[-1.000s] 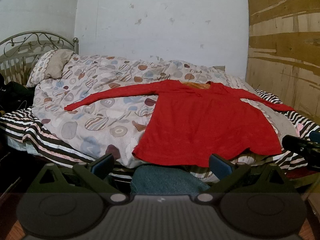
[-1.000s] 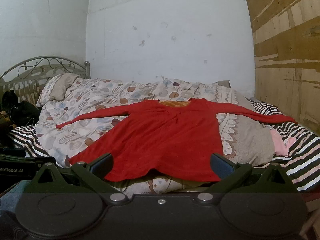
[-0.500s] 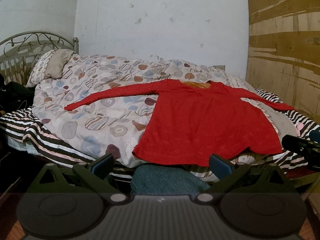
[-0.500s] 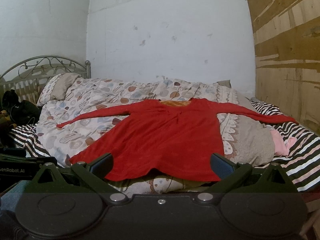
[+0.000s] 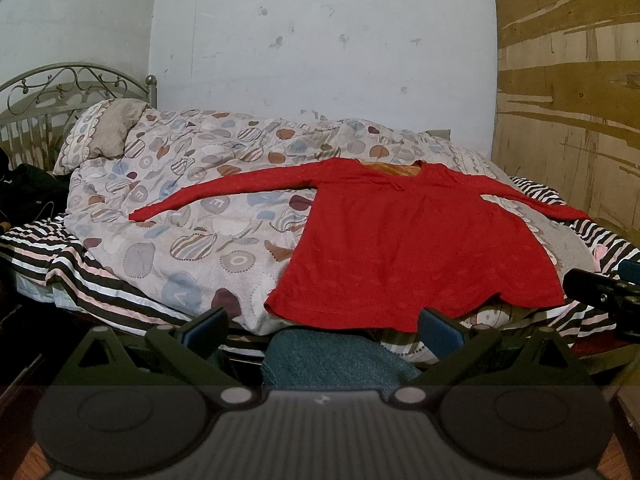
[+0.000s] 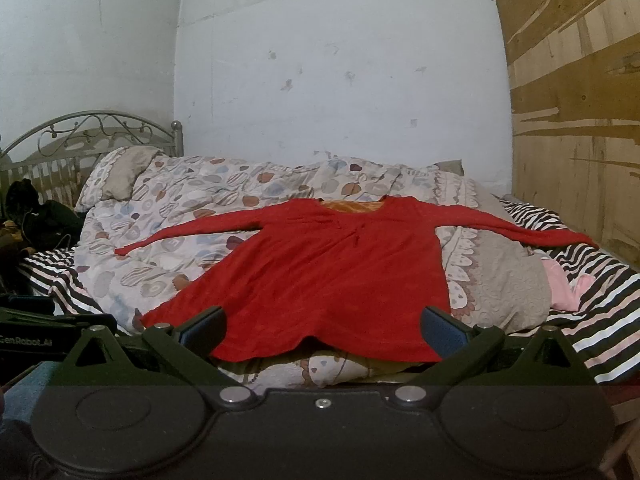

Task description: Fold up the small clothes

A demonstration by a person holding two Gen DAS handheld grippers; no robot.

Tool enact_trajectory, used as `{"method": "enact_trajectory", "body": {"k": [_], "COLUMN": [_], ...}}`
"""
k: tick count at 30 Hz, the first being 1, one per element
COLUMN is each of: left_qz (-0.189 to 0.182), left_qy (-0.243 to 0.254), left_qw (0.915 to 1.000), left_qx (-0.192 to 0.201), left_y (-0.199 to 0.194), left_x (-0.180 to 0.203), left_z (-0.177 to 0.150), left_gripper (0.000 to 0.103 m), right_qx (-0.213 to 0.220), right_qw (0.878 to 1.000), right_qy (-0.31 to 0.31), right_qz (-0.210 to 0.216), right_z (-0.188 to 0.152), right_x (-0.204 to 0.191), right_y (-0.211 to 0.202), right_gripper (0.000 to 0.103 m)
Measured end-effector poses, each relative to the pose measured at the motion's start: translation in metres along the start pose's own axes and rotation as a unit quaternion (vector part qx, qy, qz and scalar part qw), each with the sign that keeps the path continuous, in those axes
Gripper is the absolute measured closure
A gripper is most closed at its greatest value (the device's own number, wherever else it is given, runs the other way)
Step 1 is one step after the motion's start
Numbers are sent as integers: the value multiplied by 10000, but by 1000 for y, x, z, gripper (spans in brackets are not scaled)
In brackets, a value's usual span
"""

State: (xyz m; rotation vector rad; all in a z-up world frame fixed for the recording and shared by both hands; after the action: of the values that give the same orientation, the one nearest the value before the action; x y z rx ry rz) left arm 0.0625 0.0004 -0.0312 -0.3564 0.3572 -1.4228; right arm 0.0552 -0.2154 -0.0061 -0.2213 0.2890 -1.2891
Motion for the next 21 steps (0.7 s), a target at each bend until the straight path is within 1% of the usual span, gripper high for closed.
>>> {"method": "enact_trajectory", "body": {"k": [21], "left_qz": [11], "left_qy": [13], "left_qw": [10000], "left_qx": [-10], "left_y": [0], "left_x": [0], "left_z": [0], "left_gripper": [1], "right_qx": [-11], "right_qw": [10000], "right_qy": [13], "right_qz": [9], "right_z": [-1], "right_x": [0], "right_y": [0], "right_gripper": [0]}}
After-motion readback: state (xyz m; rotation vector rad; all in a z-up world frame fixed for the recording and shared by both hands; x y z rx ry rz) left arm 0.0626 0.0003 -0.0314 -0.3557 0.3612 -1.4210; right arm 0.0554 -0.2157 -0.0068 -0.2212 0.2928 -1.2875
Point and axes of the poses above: each gripper's, at about its wrist camera, not at the fingertips, and y roughly the way its jaws point, x to its right, z to its top, the point moved 7 cm from there along y, roughly the way its jaws point, and after that the axes turned 6 degrees about z, right-handed, at the moved point
